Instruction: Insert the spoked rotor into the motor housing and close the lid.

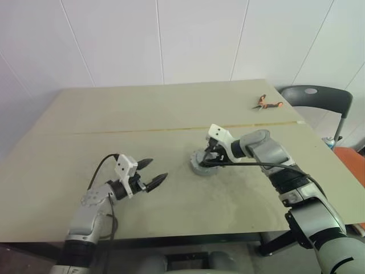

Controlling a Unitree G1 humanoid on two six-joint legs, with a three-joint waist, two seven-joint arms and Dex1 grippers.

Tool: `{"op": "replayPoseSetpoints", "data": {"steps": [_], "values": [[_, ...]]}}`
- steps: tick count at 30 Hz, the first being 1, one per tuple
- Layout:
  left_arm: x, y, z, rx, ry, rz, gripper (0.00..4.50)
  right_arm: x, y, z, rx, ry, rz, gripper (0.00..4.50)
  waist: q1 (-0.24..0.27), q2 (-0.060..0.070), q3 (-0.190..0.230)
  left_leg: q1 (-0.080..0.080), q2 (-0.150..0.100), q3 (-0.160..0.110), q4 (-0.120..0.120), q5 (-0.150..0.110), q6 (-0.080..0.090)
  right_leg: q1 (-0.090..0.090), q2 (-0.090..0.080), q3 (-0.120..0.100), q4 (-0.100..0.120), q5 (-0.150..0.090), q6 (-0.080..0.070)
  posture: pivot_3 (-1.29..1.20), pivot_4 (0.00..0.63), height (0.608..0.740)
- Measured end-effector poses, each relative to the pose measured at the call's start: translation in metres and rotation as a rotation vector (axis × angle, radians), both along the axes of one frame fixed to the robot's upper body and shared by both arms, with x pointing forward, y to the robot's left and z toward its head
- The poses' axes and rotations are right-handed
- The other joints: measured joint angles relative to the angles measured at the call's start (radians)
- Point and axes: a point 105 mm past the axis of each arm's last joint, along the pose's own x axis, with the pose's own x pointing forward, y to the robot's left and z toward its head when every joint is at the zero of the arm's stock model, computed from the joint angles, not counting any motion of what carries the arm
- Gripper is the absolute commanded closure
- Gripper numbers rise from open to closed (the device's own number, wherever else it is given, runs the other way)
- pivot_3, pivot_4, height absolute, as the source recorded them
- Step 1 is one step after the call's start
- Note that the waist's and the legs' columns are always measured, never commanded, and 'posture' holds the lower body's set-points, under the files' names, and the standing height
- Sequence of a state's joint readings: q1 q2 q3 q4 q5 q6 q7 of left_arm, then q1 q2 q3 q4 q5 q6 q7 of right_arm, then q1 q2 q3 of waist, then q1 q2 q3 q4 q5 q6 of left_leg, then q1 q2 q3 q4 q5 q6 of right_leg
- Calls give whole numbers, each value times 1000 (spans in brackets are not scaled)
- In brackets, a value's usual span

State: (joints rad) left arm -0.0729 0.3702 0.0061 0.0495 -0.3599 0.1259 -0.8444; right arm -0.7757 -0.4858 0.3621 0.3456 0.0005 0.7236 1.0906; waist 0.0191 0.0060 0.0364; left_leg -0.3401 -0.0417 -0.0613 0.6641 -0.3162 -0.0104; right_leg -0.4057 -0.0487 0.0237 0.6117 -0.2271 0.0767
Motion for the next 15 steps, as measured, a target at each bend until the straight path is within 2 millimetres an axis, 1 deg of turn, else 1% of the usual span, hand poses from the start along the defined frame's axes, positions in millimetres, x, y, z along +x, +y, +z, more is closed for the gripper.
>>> {"op": "replayPoseSetpoints", "data": {"steps": [8,15], "values": [[1,-2,1,-8,-1,8,0,1,-6,-1,-8,8,-30,1474,19,-2,-1,1,0,0,0,0,0,1,0,0,0,0,0,0,0,740],[0,-6,6,-11,-9,4,0,2,-6,-3,-5,5,-44,1474,21,-3,-2,2,0,0,1,0,0,2,1,0,1,0,0,0,0,740]]}}
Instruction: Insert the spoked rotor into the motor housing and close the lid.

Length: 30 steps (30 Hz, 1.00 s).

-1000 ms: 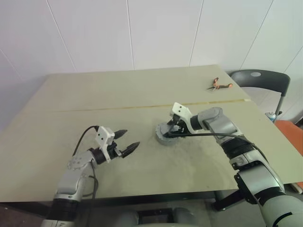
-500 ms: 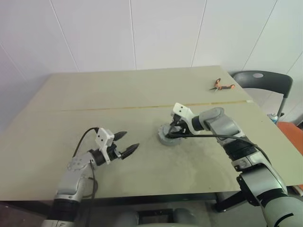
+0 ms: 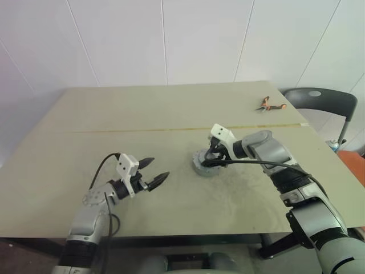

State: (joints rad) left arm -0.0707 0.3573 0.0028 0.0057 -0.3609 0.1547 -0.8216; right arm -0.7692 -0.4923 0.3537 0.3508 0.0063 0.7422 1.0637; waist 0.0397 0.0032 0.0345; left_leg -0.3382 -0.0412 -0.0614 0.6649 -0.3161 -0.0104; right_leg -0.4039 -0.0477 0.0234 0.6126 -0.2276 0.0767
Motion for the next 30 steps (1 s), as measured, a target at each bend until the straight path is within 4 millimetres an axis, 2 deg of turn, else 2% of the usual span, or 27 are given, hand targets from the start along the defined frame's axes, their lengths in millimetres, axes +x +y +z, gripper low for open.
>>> {"op": "replayPoseSetpoints", "data": {"steps": [30], "values": [[-1,-3,-2,-3,15,-10,0,4,4,-3,53,4,-66,1474,-7,-1,-1,1,2,0,1,0,0,1,2,0,1,-1,2,0,0,740]]}}
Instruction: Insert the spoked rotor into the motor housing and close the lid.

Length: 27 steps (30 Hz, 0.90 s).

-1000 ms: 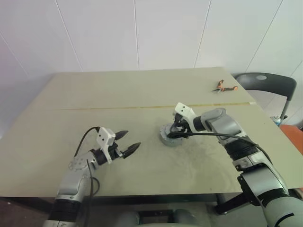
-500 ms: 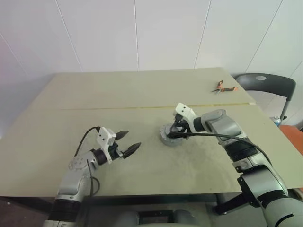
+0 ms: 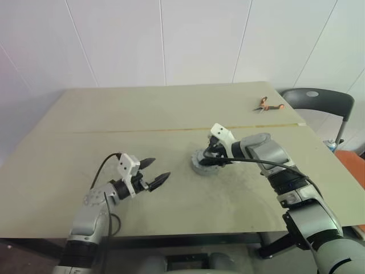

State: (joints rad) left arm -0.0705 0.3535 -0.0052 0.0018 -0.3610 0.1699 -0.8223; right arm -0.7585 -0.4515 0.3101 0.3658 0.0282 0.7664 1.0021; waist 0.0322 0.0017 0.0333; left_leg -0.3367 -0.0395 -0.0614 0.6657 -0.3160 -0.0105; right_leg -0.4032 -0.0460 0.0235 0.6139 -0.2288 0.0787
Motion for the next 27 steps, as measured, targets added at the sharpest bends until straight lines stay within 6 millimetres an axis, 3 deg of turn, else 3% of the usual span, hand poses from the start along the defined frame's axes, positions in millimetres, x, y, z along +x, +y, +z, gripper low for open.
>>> {"op": "replayPoseSetpoints", "data": {"steps": [8,22,27], "values": [[0,0,0,0,1,0,0,-1,2,1,-21,-2,16,1474,-5,0,0,-1,0,0,0,0,0,-1,0,0,0,0,-1,0,0,740],[0,0,0,2,11,7,0,-2,6,2,-186,-147,237,1474,5,0,0,2,0,0,1,0,0,0,-1,0,-2,-2,2,0,0,740],[0,-1,1,2,16,9,0,-2,5,2,-197,-143,234,1474,7,0,0,3,0,0,1,0,0,0,-1,0,-1,-2,2,0,0,740]]}}
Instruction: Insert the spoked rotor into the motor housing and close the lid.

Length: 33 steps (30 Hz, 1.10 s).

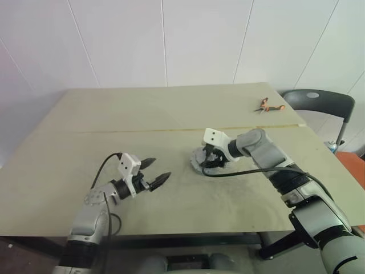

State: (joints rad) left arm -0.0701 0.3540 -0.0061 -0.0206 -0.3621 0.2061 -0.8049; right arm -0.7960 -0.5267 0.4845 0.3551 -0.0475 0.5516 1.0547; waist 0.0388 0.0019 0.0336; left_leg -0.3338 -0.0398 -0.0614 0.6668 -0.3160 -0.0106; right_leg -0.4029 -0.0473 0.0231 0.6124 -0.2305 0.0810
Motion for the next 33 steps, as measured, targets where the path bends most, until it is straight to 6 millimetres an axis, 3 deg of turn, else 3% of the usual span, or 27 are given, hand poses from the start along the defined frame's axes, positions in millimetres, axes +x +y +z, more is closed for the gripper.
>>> {"op": "replayPoseSetpoints", "data": {"steps": [8,19,33], "values": [[0,0,0,0,3,-2,0,0,-8,3,53,143,-164,1474,4,0,0,-6,-1,0,-2,0,0,-2,-3,-1,-2,2,-3,0,0,740],[-1,0,-1,-2,-2,-7,0,-8,-19,2,-20,168,-126,1474,26,-1,-4,-6,-3,-2,-4,-4,5,2,-5,-5,-16,1,-2,0,0,740],[-1,1,-4,-5,2,-10,0,-3,-23,-2,133,261,-235,1474,23,-6,-9,-6,-5,-2,-5,-5,6,1,-12,-6,-15,1,-2,0,0,740]]}}
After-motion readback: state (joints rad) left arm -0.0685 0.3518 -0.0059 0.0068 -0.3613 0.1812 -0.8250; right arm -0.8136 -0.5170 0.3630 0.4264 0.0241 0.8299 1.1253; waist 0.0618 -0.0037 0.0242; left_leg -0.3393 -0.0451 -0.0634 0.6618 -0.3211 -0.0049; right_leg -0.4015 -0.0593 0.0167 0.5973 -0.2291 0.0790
